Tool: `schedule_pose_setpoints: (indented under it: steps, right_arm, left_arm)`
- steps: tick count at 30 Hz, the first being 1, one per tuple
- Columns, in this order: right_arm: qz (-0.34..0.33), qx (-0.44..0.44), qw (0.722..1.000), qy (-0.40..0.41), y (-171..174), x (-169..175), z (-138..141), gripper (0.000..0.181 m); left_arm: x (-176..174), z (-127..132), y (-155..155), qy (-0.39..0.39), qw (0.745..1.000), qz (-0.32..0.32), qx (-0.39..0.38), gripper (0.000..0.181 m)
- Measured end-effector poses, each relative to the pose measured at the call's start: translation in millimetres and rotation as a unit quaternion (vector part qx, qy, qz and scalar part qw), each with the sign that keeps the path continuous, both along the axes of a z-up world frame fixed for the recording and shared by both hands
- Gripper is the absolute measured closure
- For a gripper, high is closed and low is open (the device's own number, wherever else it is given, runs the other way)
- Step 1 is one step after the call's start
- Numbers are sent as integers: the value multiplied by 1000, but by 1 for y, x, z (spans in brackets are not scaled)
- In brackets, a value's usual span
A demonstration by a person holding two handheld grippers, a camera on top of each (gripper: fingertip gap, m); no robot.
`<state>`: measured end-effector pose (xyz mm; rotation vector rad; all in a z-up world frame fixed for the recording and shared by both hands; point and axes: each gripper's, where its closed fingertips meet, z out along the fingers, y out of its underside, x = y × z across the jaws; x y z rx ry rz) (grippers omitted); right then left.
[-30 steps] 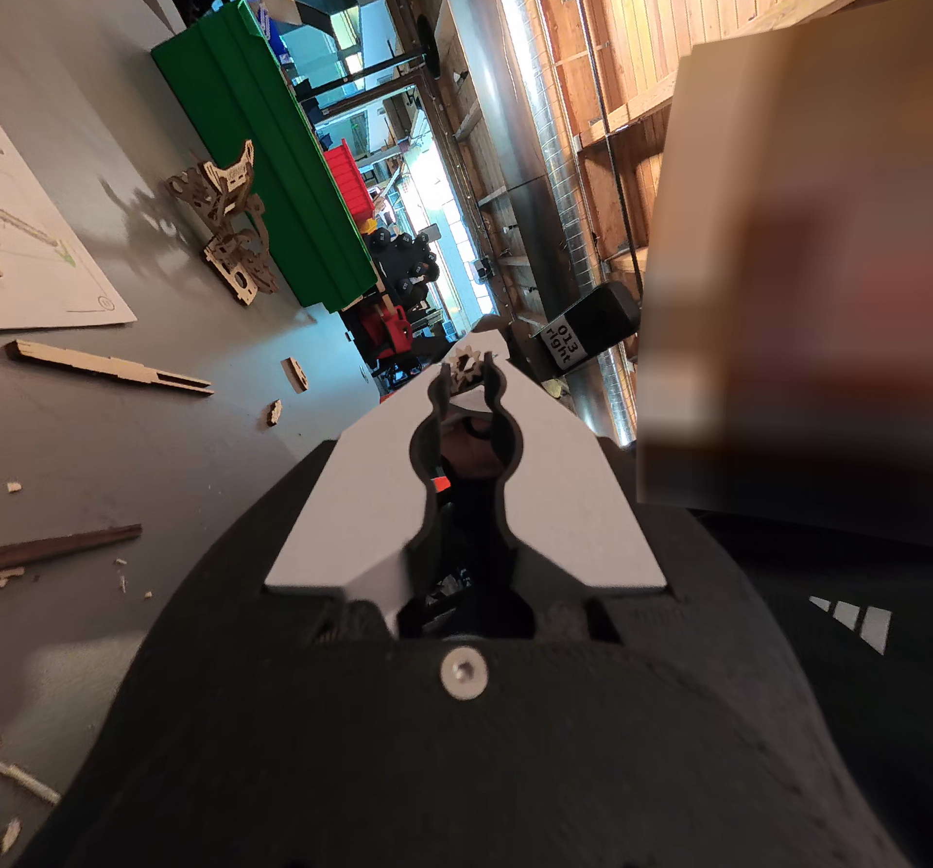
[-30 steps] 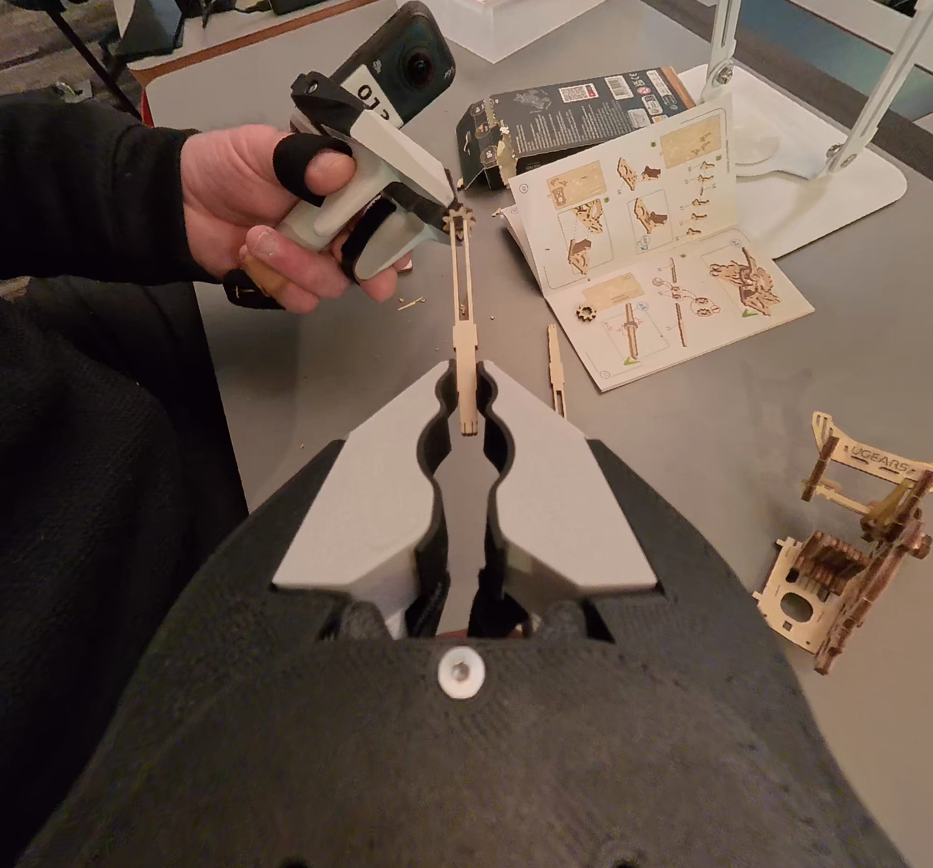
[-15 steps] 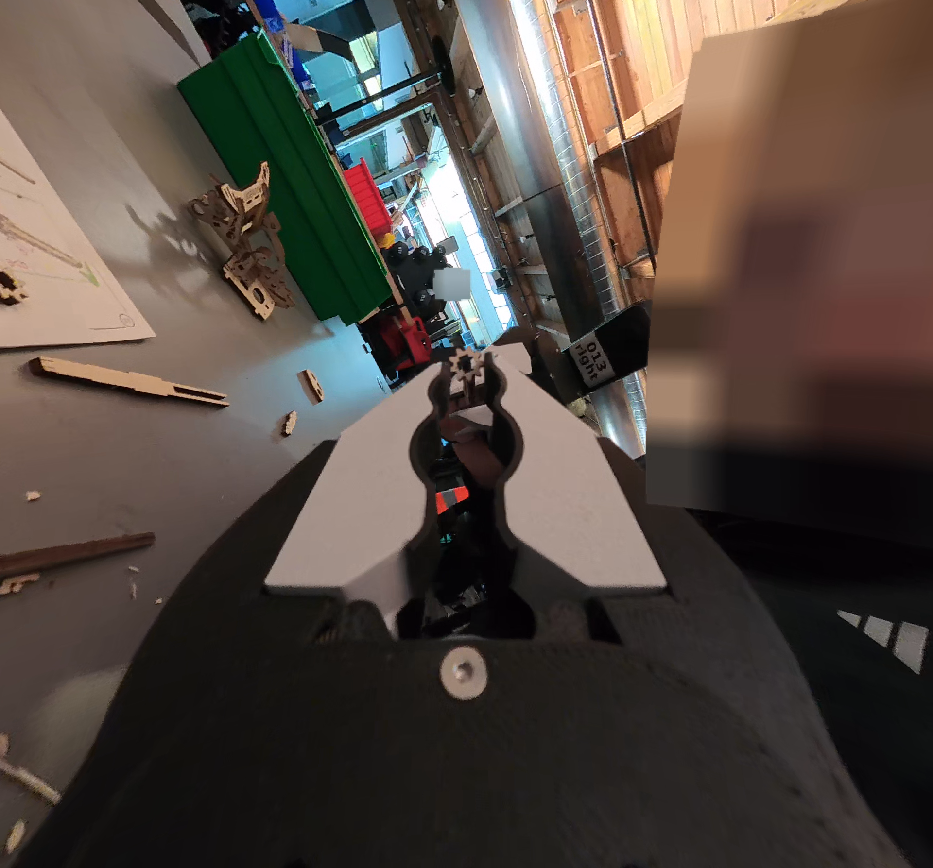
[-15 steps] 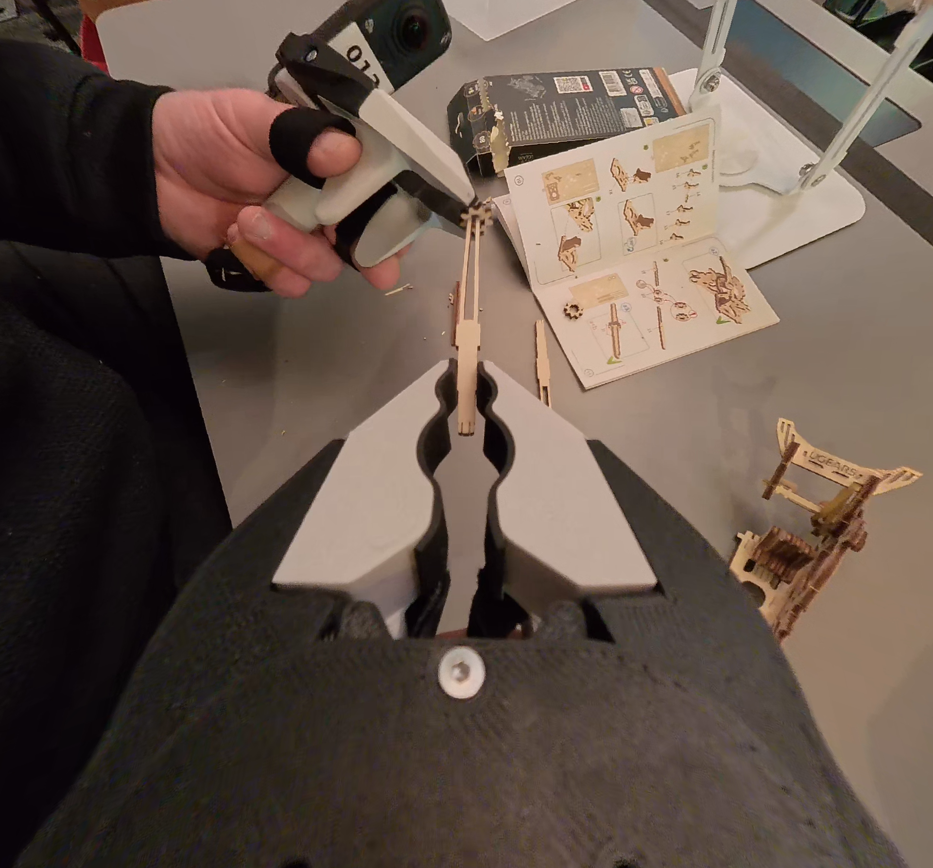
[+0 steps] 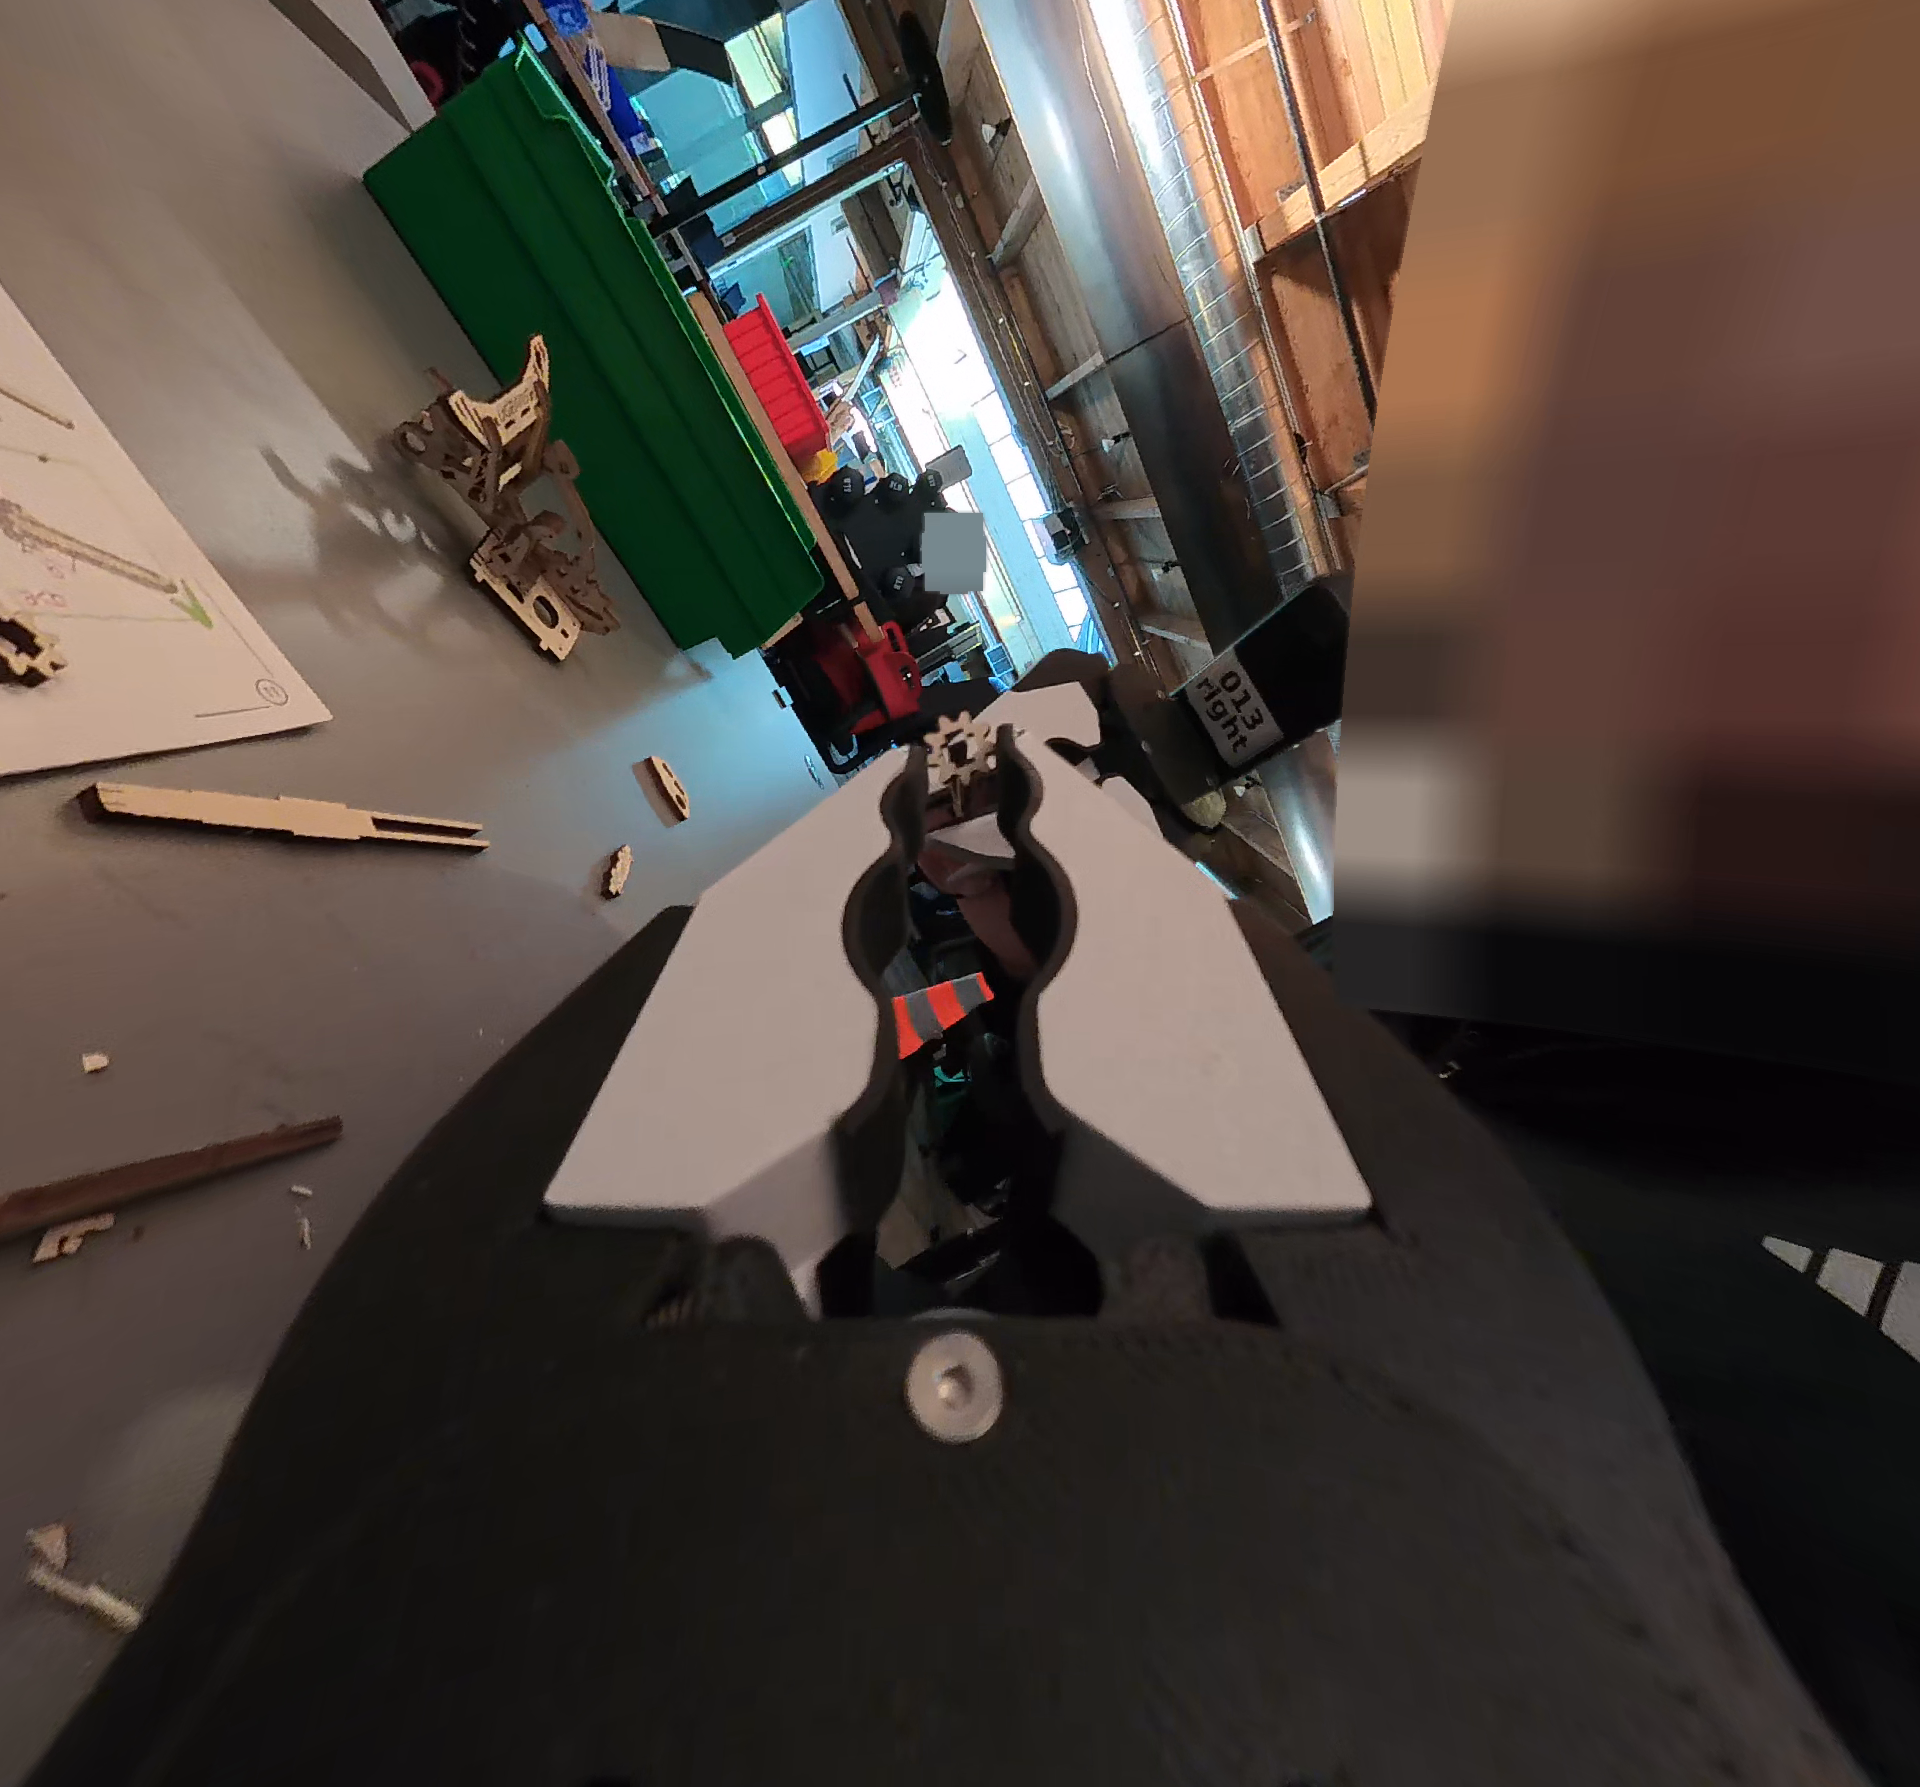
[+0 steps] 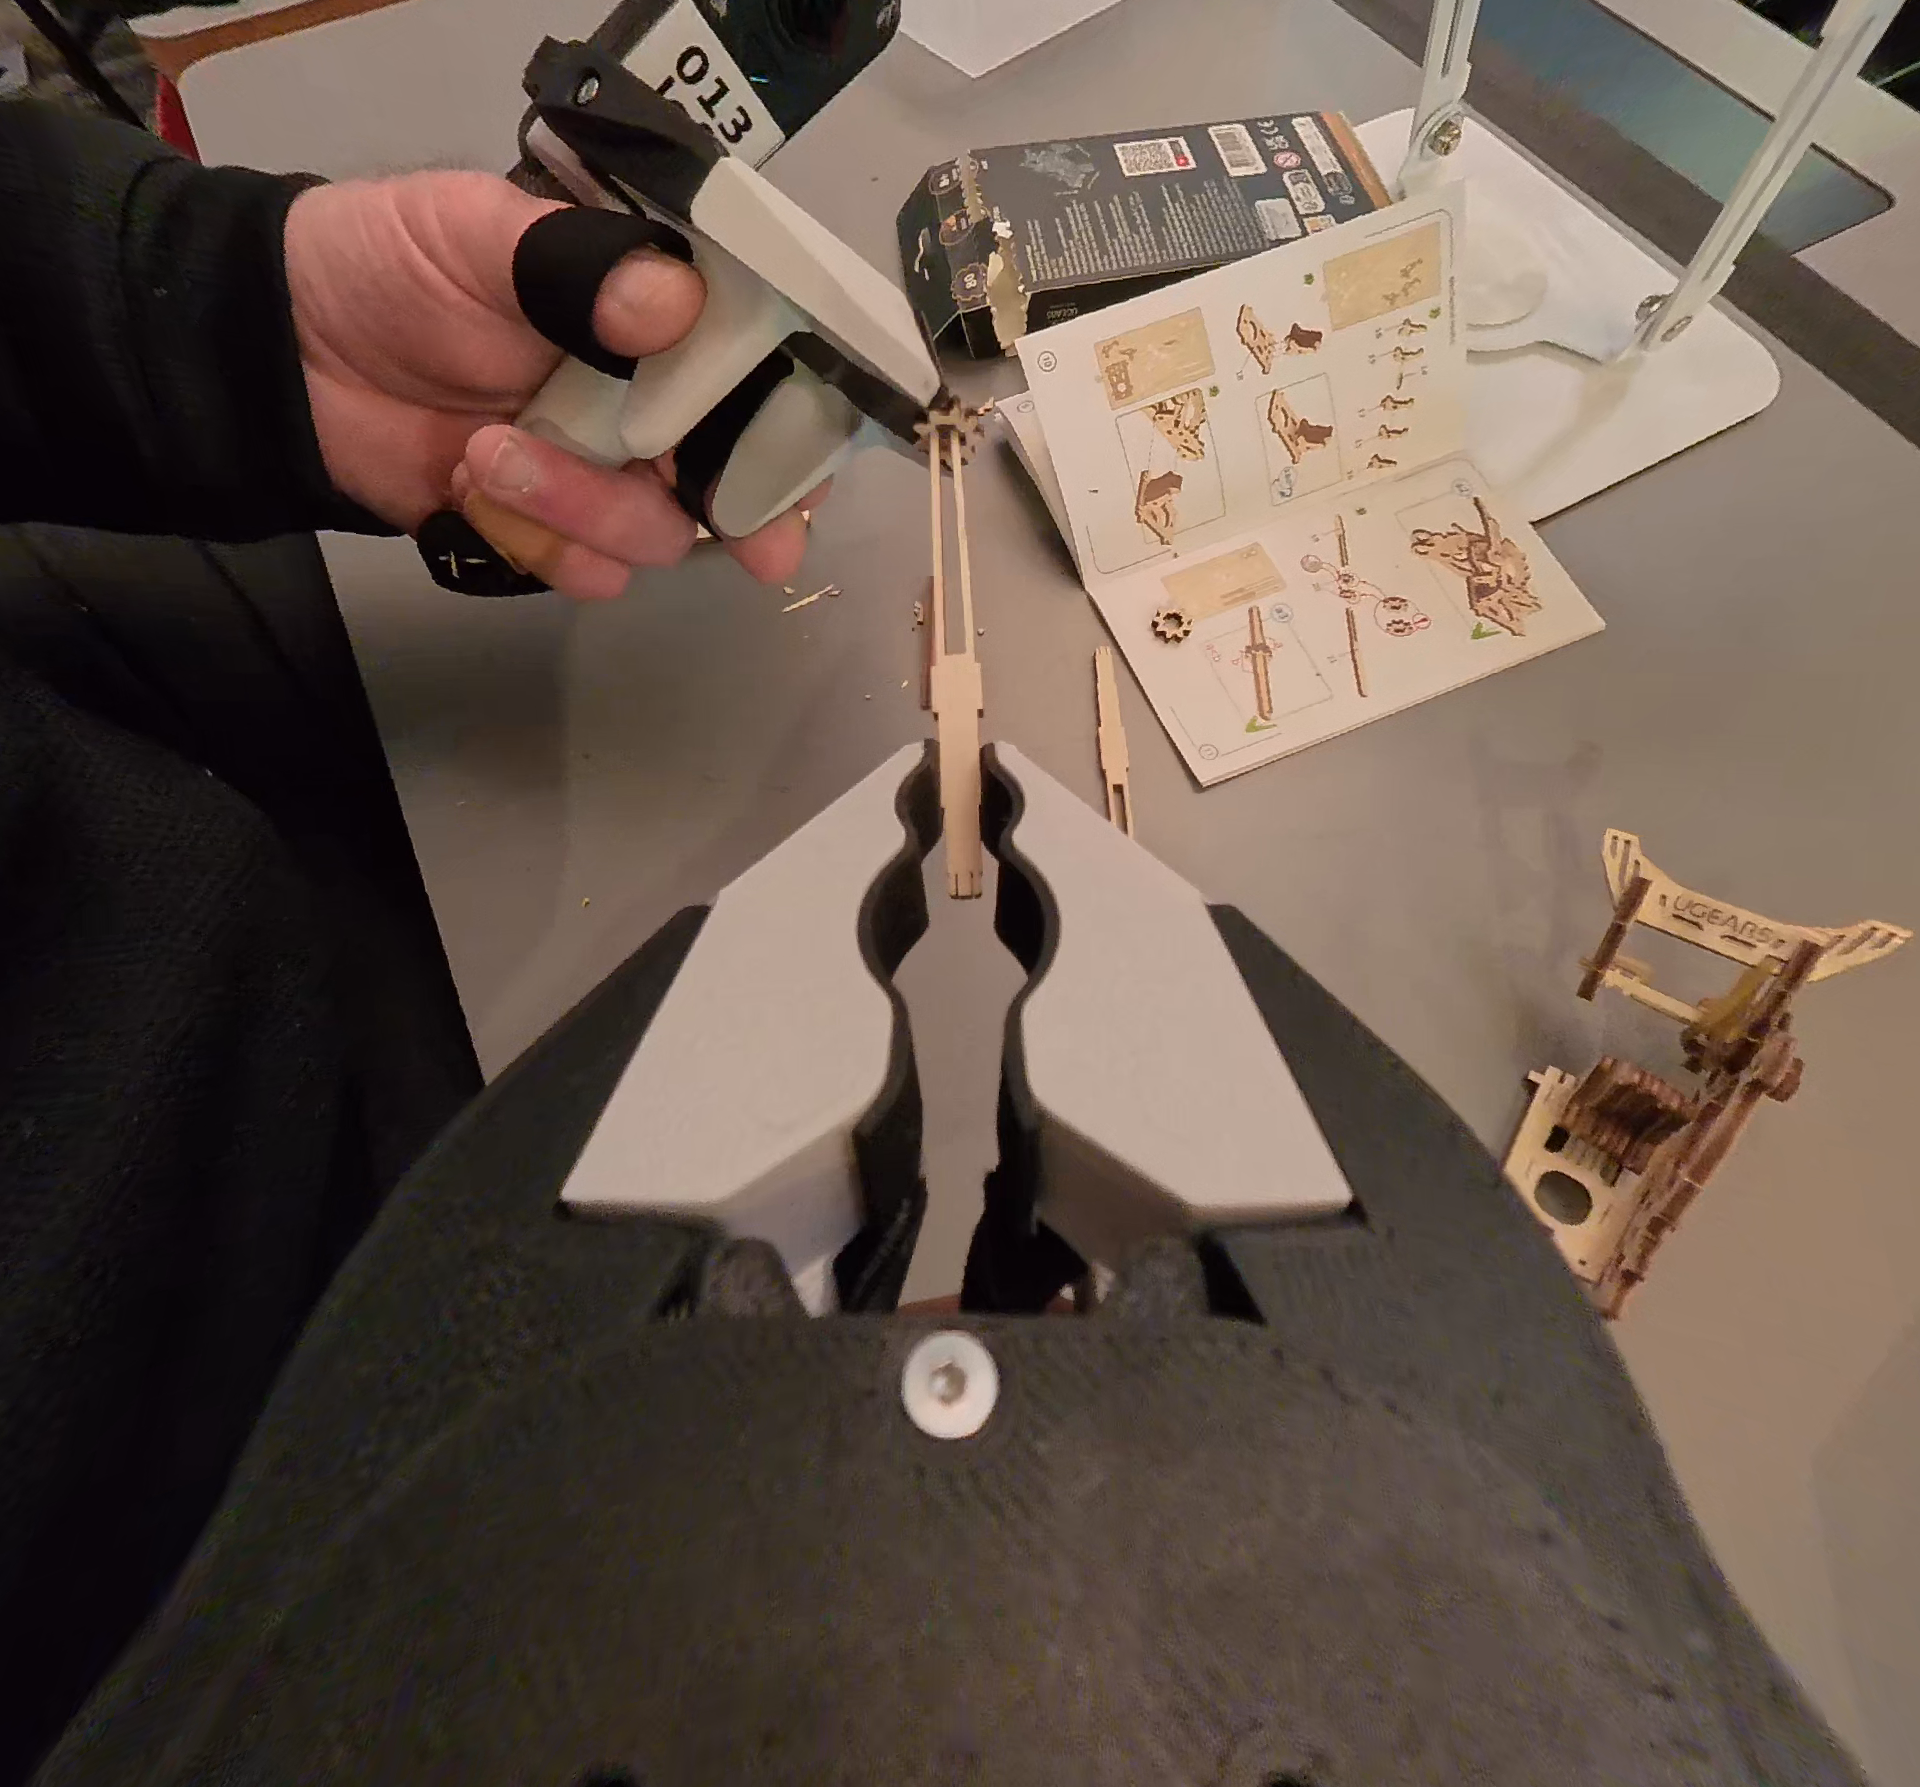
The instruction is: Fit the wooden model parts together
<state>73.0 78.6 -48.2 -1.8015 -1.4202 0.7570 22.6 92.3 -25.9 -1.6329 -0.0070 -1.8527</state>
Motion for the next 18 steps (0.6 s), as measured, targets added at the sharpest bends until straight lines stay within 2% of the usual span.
schedule_pose_setpoints:
  steps: [1,18]
  right_arm:
    - [-1,5,1000,-2,1,0,1,177]
    - [-20,8,1000,-8,-2,-4,1,177]
  left_arm:
    - [0,0,0,0,1000,1,-1,171]
    - [-3,2,1,13,1000,13,9,171]
